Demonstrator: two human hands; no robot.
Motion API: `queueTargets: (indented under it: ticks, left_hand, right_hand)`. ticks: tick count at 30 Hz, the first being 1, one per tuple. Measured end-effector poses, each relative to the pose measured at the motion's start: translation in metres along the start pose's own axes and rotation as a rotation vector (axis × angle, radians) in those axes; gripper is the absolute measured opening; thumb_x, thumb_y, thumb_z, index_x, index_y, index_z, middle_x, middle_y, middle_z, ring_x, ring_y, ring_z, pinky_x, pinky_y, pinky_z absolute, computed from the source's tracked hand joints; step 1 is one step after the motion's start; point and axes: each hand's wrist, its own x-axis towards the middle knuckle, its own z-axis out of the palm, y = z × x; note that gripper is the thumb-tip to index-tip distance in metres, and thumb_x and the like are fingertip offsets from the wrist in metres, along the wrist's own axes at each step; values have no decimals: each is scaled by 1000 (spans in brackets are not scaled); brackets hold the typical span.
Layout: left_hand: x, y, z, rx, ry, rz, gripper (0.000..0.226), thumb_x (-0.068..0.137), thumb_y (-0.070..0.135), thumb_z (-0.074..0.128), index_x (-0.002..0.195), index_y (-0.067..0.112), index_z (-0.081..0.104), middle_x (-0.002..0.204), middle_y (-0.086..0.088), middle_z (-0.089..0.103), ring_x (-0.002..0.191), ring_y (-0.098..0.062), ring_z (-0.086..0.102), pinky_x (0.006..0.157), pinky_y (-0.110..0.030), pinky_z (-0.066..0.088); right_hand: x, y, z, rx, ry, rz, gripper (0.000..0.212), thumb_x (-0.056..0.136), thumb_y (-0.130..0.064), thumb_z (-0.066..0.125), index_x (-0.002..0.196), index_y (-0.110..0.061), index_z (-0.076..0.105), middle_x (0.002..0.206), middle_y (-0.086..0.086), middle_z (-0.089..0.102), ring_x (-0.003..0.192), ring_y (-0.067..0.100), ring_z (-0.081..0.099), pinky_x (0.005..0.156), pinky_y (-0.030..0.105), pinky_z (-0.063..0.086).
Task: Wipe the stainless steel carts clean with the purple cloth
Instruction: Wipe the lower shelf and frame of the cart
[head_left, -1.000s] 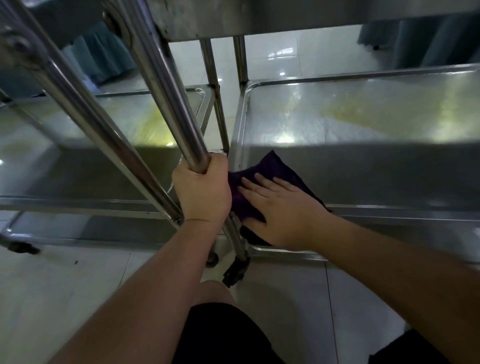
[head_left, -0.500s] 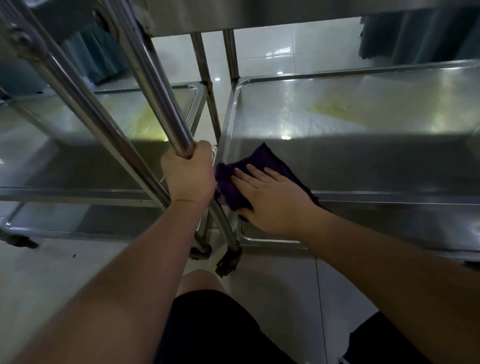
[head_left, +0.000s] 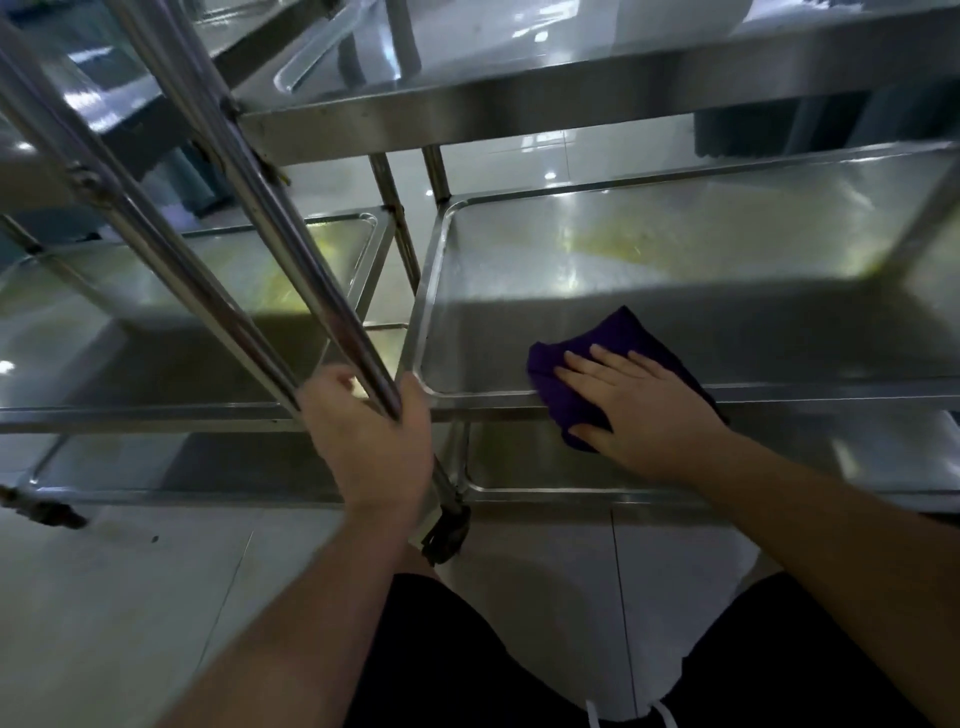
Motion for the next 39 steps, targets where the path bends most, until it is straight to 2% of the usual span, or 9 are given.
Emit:
queueTargets:
  ticks: [2,5,12,15,20,23,29,34,39]
  left_hand:
    - [-34,6,9,20,-164,136,36,90,31,70,114,26,44,109,11,38,94,-14,54,83,-36,55]
    - [-61,22,34,46,-363,272,31,90,29,66,115,24,47,109,15,37,98,-10,48,87,-39,52]
    - [-86,82,96,78,-557,375,26,92,37,53,115,26,49,116,11,41,103,-7,45,89,-29,42]
    - [-98,104,117,96,-655,418,24,92,38,52,113,28,47,115,9,42,103,-8,45,90,-29,43]
    - [-116,134,146,83,-716,470,21,94,26,61,113,16,57,116,1,49,103,-17,51,90,-36,47]
    - [-128,151,164,101,-718,521,20,91,16,65,110,10,62,114,-6,54,101,-26,55,89,-42,47]
    - [-155,179,203,198,-760,622,34,98,32,56,125,11,62,129,-9,57,120,-30,56,102,-41,44]
    - [-175,196,226,324,-871,765,62,105,49,33,155,13,45,161,-10,44,154,-29,35,127,-44,26]
    - [-192,217,240,403,-956,887,77,107,59,21,169,14,17,177,-7,16,164,-23,8,132,-41,4]
  right_hand:
    - [-2,3,0,7,6,-2,73,102,-63,40,164,-39,10,171,-19,9,158,7,3,129,40,6]
    - [-8,14,-3,25,-5,21,73,101,-63,40,164,-38,11,170,-19,10,158,8,4,129,41,5]
    - [-64,87,-10,-36,25,126,77,98,-70,37,164,-37,14,170,-18,14,157,7,6,129,41,7]
    - [-91,121,-18,-38,26,175,83,91,-78,23,163,-39,15,169,-20,14,157,5,7,128,39,6]
    - [-137,174,-25,-3,72,279,84,89,-82,20,162,-41,18,167,-24,14,154,-2,3,127,31,1]
    - [-161,205,-32,16,78,331,86,89,-84,20,163,-41,20,167,-24,15,154,-3,4,128,34,5]
    - [-201,255,-45,13,101,437,83,90,-81,15,162,-39,23,166,-23,19,155,-1,7,129,37,5]
    - [-227,287,-49,-4,124,524,77,94,-78,14,161,-41,21,166,-25,15,154,-3,4,128,36,1]
    - [-239,308,-49,49,164,617,75,93,-78,14,160,-43,25,163,-28,18,150,-8,5,123,29,-6]
